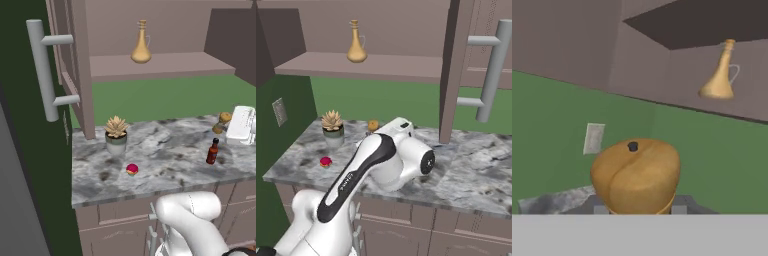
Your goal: There are various items on the counter. Only move the condiments/shakers into the cabinet.
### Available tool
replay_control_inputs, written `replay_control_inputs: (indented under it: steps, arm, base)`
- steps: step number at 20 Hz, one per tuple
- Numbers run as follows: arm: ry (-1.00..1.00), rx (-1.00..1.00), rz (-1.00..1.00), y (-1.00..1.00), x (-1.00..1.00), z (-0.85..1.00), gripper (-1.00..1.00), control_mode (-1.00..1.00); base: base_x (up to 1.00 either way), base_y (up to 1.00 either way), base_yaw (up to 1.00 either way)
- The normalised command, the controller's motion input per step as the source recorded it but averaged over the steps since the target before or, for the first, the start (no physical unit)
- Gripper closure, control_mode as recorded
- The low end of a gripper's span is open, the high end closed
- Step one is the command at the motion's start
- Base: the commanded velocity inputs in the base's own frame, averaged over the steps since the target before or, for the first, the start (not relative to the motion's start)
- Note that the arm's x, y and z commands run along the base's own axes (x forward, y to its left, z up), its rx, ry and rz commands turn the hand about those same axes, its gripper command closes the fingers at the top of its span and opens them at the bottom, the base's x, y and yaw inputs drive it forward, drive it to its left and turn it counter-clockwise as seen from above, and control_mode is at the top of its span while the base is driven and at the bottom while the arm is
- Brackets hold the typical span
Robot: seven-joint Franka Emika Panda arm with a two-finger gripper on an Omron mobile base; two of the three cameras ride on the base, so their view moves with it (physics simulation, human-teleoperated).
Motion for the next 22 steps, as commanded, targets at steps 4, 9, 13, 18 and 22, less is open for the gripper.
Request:
replay_control_inputs:
  steps: [4,9,13,18,22]
  arm:
    - [-0.02,-0.06,-0.07,0.65,0.03,1.00,1.00,-1.00]
    - [0.11,0.06,-0.02,0.10,0.25,0.96,1.00,-1.00]
    - [0.25,0.20,0.00,-0.03,0.46,0.72,1.00,-1.00]
    - [0.14,0.13,0.00,-0.02,0.36,0.49,1.00,-1.00]
    - [0.00,0.13,0.00,-0.26,0.01,0.46,1.00,-1.00]
  base:
    - [0.00,0.00,0.00]
    - [0.00,0.00,0.00]
    - [0.00,0.00,0.00]
    - [0.00,0.00,0.00]
    - [0.00,0.00,0.00]
